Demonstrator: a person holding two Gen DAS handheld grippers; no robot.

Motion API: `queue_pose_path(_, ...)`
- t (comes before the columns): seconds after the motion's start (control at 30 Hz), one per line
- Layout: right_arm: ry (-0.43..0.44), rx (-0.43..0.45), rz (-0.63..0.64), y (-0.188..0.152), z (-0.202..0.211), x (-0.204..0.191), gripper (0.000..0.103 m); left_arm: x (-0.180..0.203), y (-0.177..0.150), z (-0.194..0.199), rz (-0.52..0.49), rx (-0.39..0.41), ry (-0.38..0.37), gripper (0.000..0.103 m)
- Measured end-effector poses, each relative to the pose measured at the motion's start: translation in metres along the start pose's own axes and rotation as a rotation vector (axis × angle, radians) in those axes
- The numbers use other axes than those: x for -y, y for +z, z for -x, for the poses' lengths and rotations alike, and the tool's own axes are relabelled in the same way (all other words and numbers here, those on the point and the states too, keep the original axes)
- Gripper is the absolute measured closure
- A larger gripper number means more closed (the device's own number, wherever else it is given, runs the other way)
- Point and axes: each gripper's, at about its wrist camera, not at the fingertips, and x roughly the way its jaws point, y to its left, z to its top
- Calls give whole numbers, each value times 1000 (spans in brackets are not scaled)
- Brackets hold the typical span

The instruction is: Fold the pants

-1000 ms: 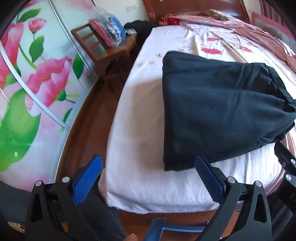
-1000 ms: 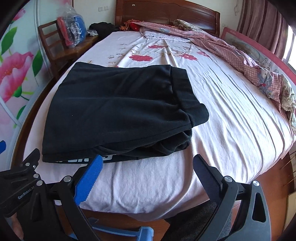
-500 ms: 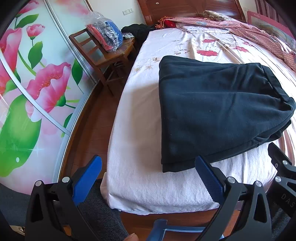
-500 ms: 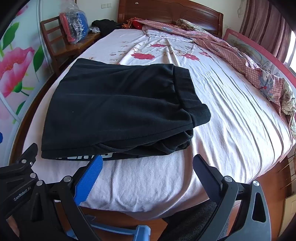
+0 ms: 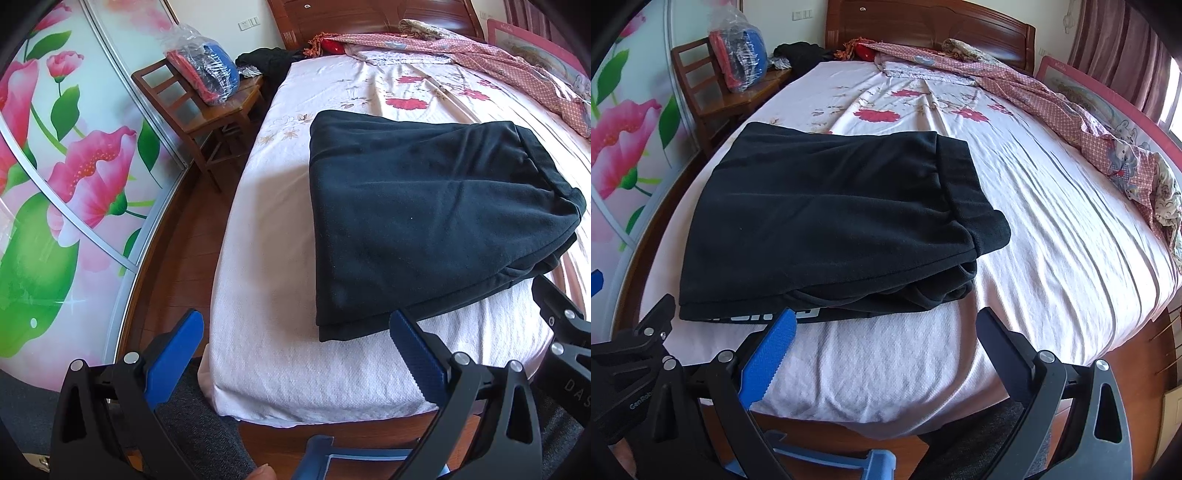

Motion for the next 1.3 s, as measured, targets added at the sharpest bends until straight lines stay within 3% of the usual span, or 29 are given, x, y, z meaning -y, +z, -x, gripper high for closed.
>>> queue_pose_path(0.8, 13, -25, 1, 1, -5, 1, 6, 1, 1, 0, -24, -8, -26, 2)
queue_pose_path(0.97, 23, -40, -9, 4, -7, 9, 6, -11, 9, -2, 0, -6, -123, 2)
queue_pose_path(1.17, 69, 34, -43, 16, 7, 22, 6, -45, 23, 10, 86, 141, -337, 2)
queue_pose_path(1.27, 58, 46, -24, 21, 11, 21, 6, -56, 28, 8, 125, 150, -288, 2)
queue_pose_path(1.3, 60, 46, -12, 22, 11, 20, 6, -59, 29, 6, 138, 140, -311, 2)
